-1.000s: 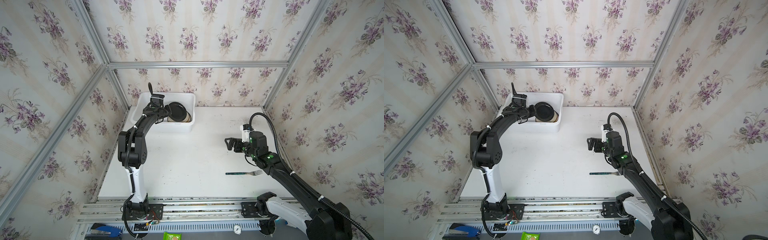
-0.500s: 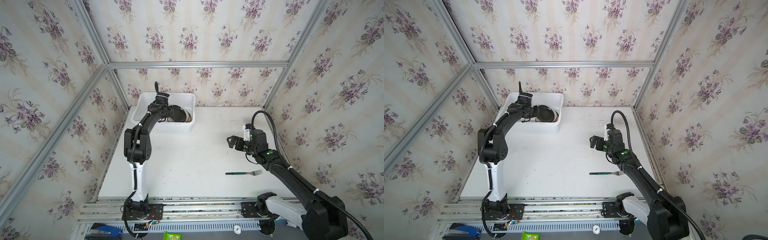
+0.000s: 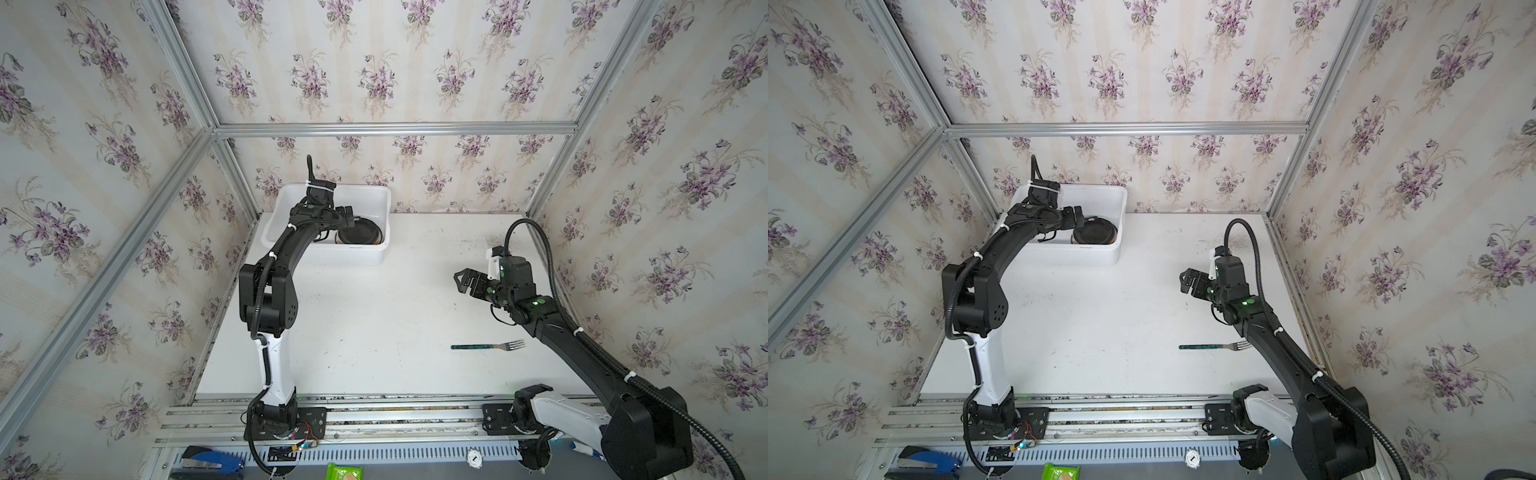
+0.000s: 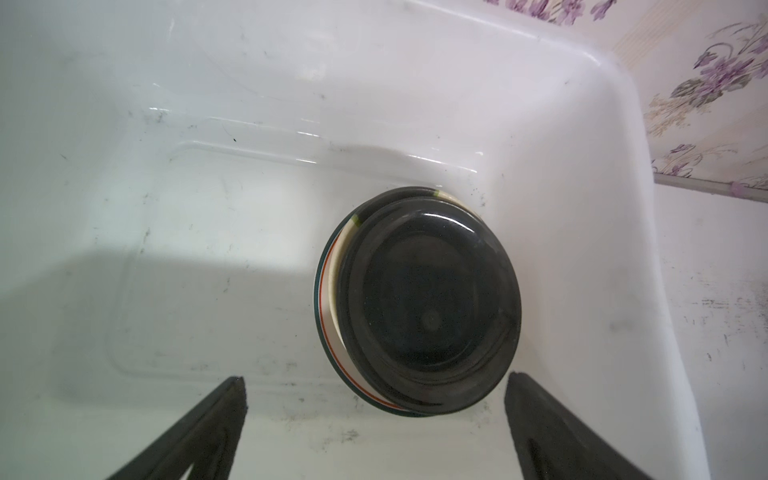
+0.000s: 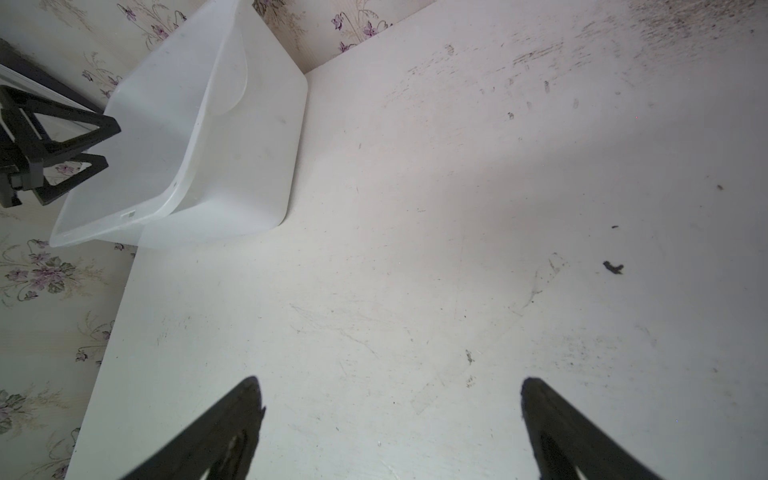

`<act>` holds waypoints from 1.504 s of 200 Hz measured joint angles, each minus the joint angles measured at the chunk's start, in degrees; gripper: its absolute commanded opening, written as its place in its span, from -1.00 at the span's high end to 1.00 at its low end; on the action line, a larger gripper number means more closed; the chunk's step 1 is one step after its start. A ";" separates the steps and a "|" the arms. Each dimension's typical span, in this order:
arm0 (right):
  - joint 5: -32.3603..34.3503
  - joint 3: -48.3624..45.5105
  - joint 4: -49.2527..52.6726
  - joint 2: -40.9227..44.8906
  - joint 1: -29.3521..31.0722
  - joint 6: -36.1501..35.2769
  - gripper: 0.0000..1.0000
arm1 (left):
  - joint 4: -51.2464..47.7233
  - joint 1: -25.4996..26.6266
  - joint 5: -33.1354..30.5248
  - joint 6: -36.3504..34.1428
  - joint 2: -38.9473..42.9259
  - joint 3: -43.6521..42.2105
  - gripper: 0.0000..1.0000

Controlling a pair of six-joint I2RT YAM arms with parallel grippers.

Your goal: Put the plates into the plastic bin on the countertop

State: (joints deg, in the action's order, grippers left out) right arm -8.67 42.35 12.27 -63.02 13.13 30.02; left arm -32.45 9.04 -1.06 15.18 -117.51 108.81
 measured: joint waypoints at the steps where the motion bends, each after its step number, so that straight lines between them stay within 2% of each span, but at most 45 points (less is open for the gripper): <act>1: 0.04 0.00 0.02 0.02 -0.02 0.02 -0.99 | 0.00 -0.02 -0.07 -0.04 0.17 -0.13 -0.99; 34: 3.08 0.00 0.11 1.05 -0.11 0.17 -0.99 | 3.19 0.00 -1.75 -0.96 8.20 -8.68 -0.99; 67: 7.15 -1.99 -2.89 2.84 -0.11 -0.31 -0.99 | 14.58 -0.11 -3.67 -1.77 22.82 -28.33 -0.99; 108: 14.73 -11.85 -11.67 10.91 -0.07 -4.37 -0.99 | 30.14 -1.81 -5.51 -1.95 38.05 -48.04 -0.99; 139: 20.04 -13.92 -15.74 12.81 -0.17 -8.28 -0.99 | 40.39 -2.01 -6.62 -1.68 49.42 -64.46 -0.99; 185: 27.02 -18.14 -19.41 12.59 -0.39 -12.61 -0.99 | 49.96 -3.13 -10.43 -3.37 60.98 -82.93 -0.99; 216: 32.74 -21.05 -24.13 11.17 -0.50 -16.50 -0.99 | 56.33 -5.70 -10.58 -4.90 65.09 -92.65 -0.99; 248: 37.64 -24.11 -29.42 6.86 -0.55 -19.89 -0.99 | 64.22 -9.64 -8.96 -5.09 64.92 -100.59 -0.99; 301: 43.60 -27.12 -39.15 -1.79 -0.57 -22.21 -0.99 | 74.05 -12.41 -6.82 -4.26 59.98 -100.48 -0.99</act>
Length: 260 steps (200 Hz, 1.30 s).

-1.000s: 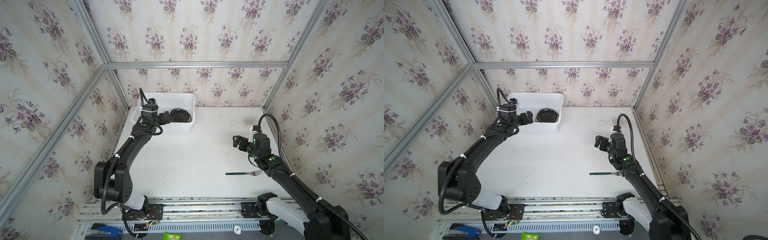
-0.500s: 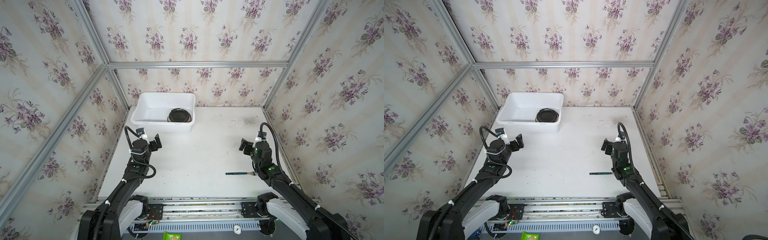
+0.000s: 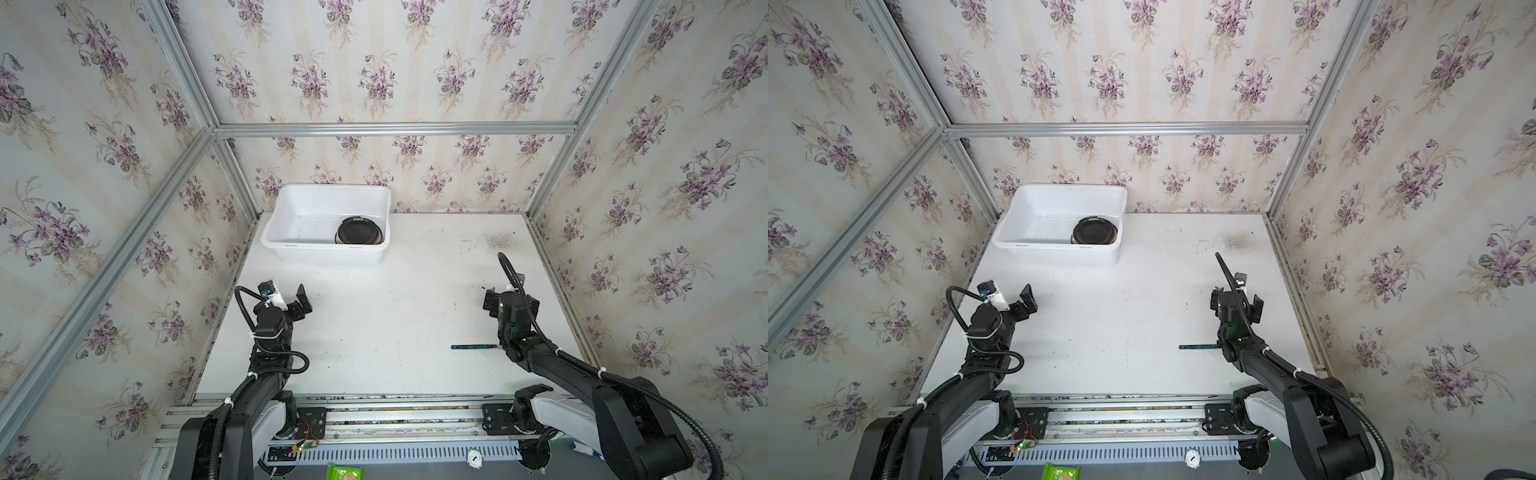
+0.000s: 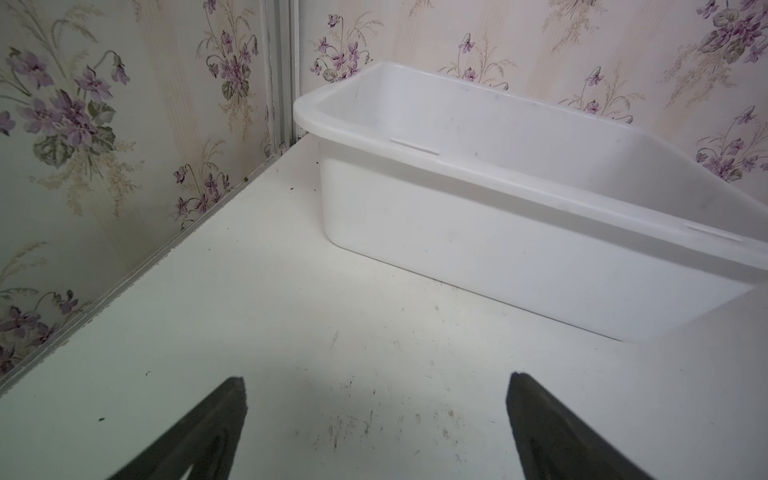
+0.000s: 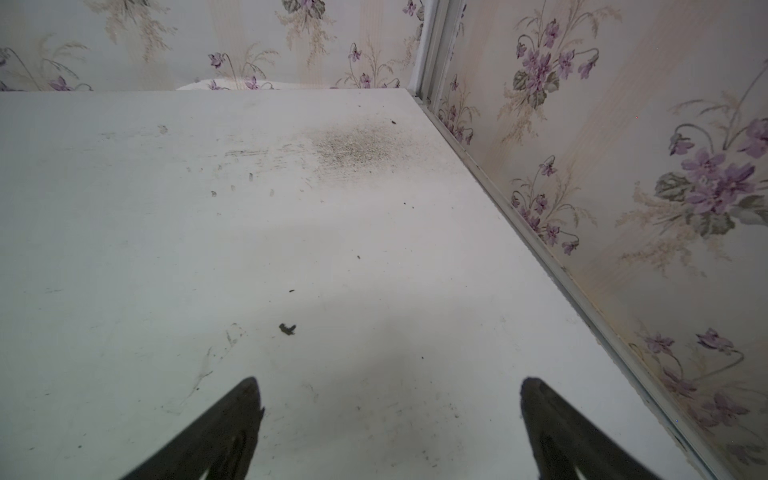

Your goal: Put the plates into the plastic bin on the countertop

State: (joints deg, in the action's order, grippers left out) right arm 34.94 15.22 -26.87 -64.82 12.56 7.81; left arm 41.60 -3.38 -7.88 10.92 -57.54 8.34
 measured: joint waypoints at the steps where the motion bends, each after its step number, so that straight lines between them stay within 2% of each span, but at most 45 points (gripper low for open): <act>1: 0.02 -0.02 -0.13 -0.07 0.00 0.00 -0.99 | 0.07 0.00 0.00 0.00 -0.09 0.04 -0.99; 72: 2.40 -3.30 -18.16 -6.88 -0.31 -3.28 -0.99 | -0.59 -0.33 -0.68 0.22 -6.47 7.10 -0.99; 97: 2.47 -2.86 -21.66 -8.66 -0.37 -4.74 -0.99 | 2.93 -0.35 -1.03 -1.42 -10.56 6.60 -0.99; 136: 2.97 -4.70 -28.11 -9.88 -1.31 -6.38 -0.99 | 4.61 0.00 1.25 -3.74 -11.32 6.88 -0.99; 159: 2.78 -5.40 -32.37 -12.15 -2.21 -6.40 -0.99 | 13.33 1.90 2.89 -5.95 -16.74 3.96 -0.99; 174: 2.75 -5.97 -37.00 -17.09 -3.02 -6.43 -0.99 | 9.79 2.03 3.87 -7.04 -18.05 4.63 -0.99; 184: 2.58 -5.99 -39.12 -20.04 -3.34 -6.88 -0.99 | 11.10 2.54 3.74 -7.65 -17.97 5.86 -0.99; 198: 2.32 -5.92 -38.93 -19.34 -3.50 -7.34 -0.99 | 12.90 3.50 4.04 -8.79 -18.45 6.82 -0.99; 225: -1.86 -1.77 -35.34 -16.83 -7.13 -5.88 -0.99 | 11.65 4.02 4.46 -9.81 -18.25 7.43 -0.99; 245: -7.50 2.40 -30.23 -17.38 -8.52 -5.75 -0.99 | 10.99 4.17 4.26 -10.25 -18.21 7.45 -0.99; 260: -13.53 4.26 -29.97 -20.94 -8.87 -6.69 -0.99 | 10.25 4.24 4.28 -10.47 -18.21 7.82 -0.99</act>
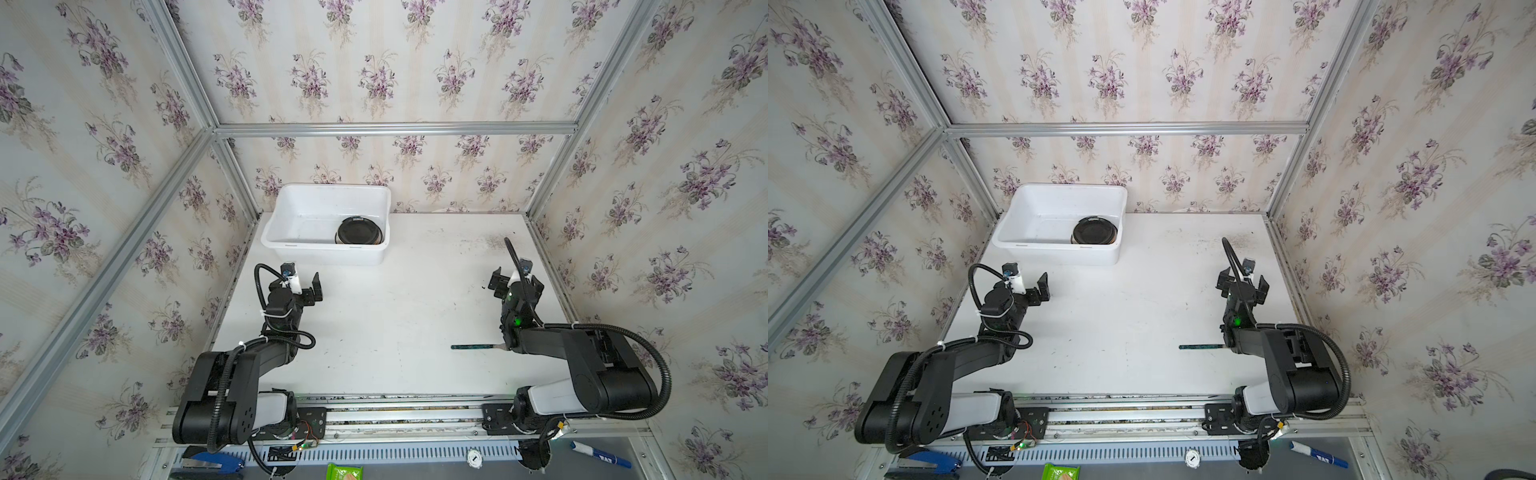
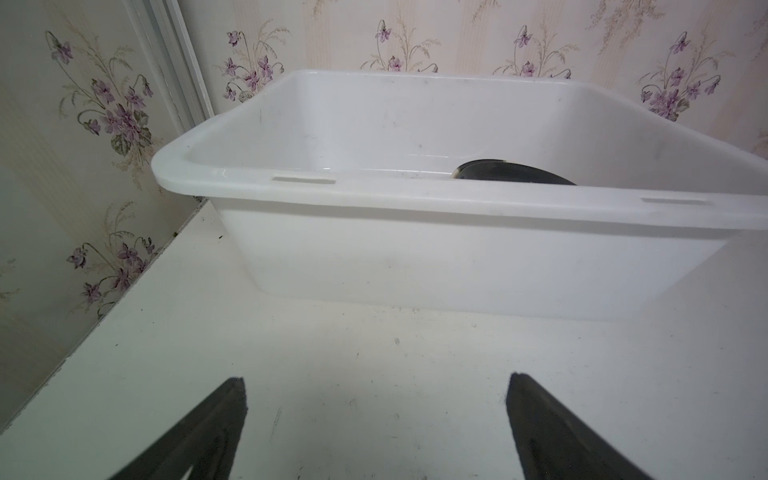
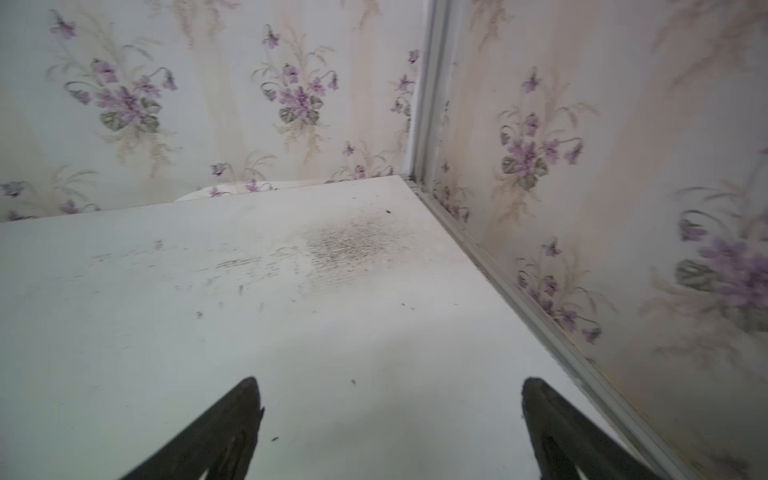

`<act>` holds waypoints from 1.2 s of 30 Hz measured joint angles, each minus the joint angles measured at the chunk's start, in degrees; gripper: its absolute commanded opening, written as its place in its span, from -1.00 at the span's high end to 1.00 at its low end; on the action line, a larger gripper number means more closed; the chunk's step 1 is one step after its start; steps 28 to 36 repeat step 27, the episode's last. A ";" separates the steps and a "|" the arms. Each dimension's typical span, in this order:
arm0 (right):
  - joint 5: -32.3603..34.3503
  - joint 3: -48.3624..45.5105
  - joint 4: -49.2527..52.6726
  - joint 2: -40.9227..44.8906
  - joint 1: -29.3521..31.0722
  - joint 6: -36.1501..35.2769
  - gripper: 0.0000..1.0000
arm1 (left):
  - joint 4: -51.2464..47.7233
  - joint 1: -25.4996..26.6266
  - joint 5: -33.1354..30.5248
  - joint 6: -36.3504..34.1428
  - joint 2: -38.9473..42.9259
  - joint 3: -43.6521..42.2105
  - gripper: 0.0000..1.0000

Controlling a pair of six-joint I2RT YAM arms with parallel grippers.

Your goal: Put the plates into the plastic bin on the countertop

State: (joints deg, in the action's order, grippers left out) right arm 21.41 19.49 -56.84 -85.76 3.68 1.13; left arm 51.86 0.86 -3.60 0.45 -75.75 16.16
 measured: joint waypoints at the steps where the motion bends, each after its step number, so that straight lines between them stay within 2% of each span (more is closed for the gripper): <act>1: -2.84 0.15 -0.39 -2.23 0.07 -0.92 -0.99 | 0.00 0.02 0.00 -0.13 0.00 0.11 -0.99; 3: -5.92 0.20 4.00 -2.29 0.13 -1.90 -0.99 | 0.00 0.02 0.00 -0.28 0.00 0.22 -0.99; 5: -7.32 -0.17 1.40 -2.89 -0.35 -2.01 -0.99 | -0.02 0.04 0.04 -0.33 0.00 0.22 -0.99; 11: -9.62 -0.04 3.23 -2.43 -0.59 -2.05 -0.99 | -0.04 0.15 0.02 -0.35 0.00 0.22 -0.99; 36: -11.08 1.53 3.96 -2.82 -0.66 -2.49 -0.99 | -0.37 0.24 0.04 -0.35 -0.15 0.37 -0.99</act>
